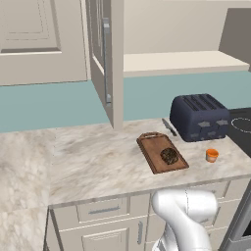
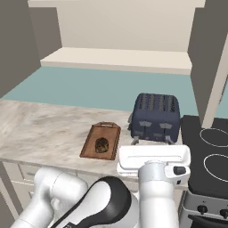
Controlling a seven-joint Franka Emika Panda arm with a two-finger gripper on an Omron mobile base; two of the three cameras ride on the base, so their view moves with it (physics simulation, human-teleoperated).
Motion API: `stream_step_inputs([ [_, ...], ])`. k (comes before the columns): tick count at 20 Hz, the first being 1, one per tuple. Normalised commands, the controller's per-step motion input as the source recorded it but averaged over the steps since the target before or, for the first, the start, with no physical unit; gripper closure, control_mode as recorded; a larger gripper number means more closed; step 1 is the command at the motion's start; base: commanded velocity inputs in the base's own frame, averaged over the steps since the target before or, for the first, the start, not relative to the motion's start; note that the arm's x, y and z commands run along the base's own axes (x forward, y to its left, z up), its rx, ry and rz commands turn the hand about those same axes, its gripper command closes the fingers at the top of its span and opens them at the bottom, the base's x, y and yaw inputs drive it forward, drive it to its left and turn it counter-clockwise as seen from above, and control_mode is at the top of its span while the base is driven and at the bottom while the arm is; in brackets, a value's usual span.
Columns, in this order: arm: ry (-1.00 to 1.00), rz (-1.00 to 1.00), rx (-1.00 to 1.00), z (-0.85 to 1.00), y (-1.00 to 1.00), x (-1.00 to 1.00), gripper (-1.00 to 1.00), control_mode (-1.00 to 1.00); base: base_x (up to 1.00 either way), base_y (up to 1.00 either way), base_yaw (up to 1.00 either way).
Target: Pick the bread, place it on the cutting board, pick the jam, place it on the counter, and close the cabinet.
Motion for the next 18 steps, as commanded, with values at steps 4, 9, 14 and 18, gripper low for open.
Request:
stream_step_inputs([
  [4, 0.00, -0.01, 0.00, 0.22, -0.32, -0.33, -1.00, -1.00, 0.00, 0.00, 0.00],
  [9, 0.00, -0.02, 0.00, 0.12, -0.30, -0.20, -1.00, -1.00, 0.00, 0.00, 0.00],
  [14, 0.00, -0.02, 0.00, 0.06, -0.32, -0.11, -1.00, -1.00, 0.00, 0.00, 0.00],
  [18, 0.00, 0.00, 0.00, 0.01, -0.32, -0.04, -1.00, -1.00, 0.00, 0.00, 0.00],
])
